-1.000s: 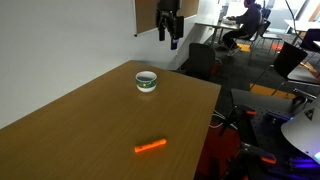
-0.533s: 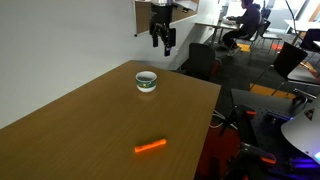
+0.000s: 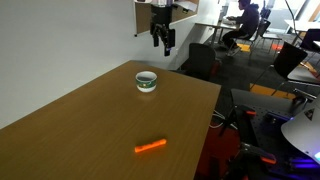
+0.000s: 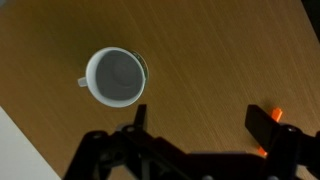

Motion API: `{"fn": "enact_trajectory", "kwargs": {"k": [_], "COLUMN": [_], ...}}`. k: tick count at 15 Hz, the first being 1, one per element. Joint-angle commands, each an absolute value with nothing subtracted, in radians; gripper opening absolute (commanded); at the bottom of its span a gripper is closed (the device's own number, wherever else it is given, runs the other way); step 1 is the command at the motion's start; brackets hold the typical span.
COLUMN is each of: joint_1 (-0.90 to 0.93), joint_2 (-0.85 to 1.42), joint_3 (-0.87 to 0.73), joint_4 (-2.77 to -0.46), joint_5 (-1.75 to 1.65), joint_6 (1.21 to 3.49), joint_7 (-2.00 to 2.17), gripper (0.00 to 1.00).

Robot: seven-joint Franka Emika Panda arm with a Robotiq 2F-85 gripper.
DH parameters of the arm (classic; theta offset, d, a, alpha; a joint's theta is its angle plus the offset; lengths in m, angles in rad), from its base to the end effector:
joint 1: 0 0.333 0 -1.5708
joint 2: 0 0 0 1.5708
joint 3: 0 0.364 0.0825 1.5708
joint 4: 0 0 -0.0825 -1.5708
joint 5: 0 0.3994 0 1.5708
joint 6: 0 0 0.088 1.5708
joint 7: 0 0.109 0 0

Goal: Move the cup slightly to the bottom on the table

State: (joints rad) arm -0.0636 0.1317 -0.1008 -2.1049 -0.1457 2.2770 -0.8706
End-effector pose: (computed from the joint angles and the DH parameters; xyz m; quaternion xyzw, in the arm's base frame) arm 0.5788 -0.0985 0.3965 0.9191 0.3885 -0.0136 0.0647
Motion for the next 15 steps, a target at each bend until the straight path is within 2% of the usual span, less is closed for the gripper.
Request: {"fn": "enact_trajectory", "kwargs": {"k": [1,15], "joint_1": [-0.091,-0.227], "joint_2": [0.163,0.344], "joint_3": [-0.104,-0.029], "joint_4": [-2.075,-2.036], "joint_5": [-0.2,-0.026], "joint_6": [2.285,2.468], "joint_7": [-0.795,-1.111], "gripper": [1.0,1.0]}}
